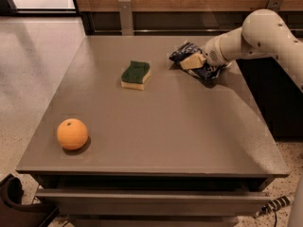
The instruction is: Move blue chip bag near orange
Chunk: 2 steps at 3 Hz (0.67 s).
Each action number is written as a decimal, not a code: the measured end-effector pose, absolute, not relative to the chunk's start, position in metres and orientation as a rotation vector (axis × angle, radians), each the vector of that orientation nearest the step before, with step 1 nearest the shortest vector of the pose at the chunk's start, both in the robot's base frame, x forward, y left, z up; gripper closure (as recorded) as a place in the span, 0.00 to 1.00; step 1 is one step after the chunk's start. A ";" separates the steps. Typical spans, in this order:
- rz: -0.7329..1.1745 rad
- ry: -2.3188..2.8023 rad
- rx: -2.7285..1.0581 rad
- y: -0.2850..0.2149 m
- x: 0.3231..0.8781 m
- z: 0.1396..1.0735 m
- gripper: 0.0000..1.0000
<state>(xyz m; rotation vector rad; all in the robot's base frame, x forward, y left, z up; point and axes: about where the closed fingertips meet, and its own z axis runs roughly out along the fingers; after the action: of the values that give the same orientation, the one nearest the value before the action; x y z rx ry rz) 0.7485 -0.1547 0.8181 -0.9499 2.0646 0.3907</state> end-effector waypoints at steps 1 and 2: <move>0.391 2.065 -0.950 -0.155 0.749 0.823 1.00; 0.391 2.065 -0.950 -0.155 0.749 0.823 1.00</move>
Offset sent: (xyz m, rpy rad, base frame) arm 0.0000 0.0000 0.0045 0.0000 0.0000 0.0001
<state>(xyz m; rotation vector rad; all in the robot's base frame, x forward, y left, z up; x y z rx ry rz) 0.7486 -0.1546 0.8230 -0.9502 2.0646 0.3910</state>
